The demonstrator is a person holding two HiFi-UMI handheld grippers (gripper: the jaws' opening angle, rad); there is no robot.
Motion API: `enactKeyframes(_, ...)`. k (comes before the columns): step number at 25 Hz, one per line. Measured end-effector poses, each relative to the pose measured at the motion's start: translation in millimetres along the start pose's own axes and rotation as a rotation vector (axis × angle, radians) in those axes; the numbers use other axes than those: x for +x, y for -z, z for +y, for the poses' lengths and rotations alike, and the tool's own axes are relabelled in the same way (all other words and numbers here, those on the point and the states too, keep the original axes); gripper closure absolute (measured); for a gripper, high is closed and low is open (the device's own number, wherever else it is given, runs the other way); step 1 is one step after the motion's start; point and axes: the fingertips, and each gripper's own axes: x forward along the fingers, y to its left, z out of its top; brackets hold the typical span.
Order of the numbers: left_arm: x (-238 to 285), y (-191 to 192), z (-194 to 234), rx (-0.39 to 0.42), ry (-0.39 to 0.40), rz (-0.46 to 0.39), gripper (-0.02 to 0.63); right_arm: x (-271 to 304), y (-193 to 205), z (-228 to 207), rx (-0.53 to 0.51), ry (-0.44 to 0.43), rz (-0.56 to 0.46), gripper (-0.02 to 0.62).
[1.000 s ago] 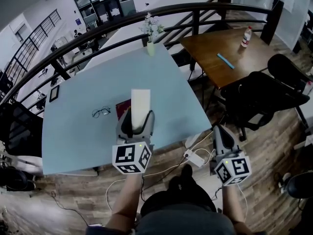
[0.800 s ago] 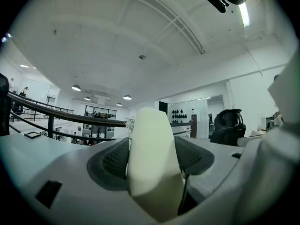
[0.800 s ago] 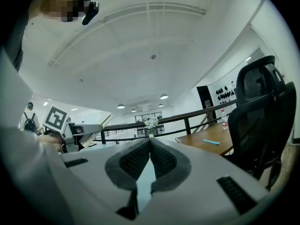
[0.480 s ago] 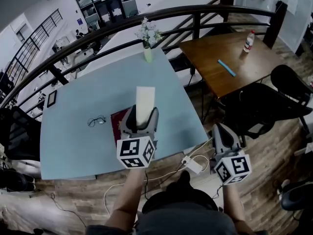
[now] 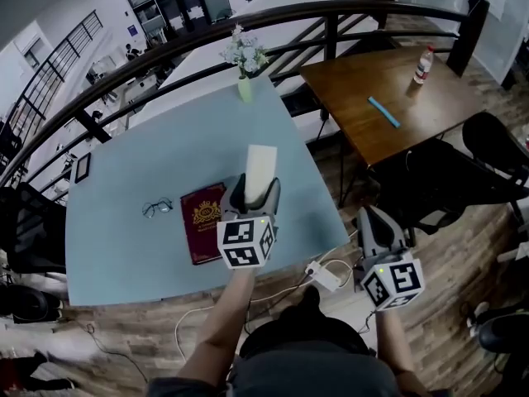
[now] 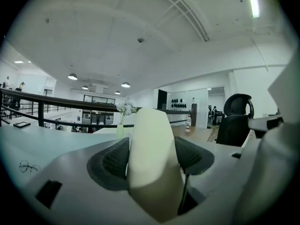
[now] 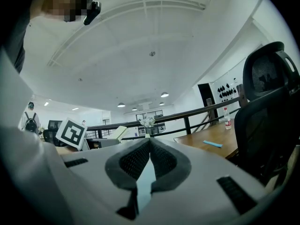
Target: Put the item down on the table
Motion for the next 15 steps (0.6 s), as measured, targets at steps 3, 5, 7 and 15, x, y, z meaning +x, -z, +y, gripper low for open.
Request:
enactKeyframes(3,14.4,22.5,0.8,-0.019,-0.007,0.055,0.298,2.0,2.5,-4.4,0.007,0.005,0.009,0.592)
enactKeyframes(5,22.9,38.8,1.4,-0.015,-0.011,0.096,0.298,2.6,3.9,-7.0,0.008,0.007,0.014,0.592)
enactKeyframes(7,31.0,55.0,1.0,-0.011,-0.013,0.135,0.298,2.1,5.0,-10.2,0.008,0.012,0.018,0.592)
enactKeyframes(15,58.8,111.1,-5.2,0.025,-0.016,0.280,0.298,-2.9,7.3,-21.2,0.010,0.040,0.028,0.592)
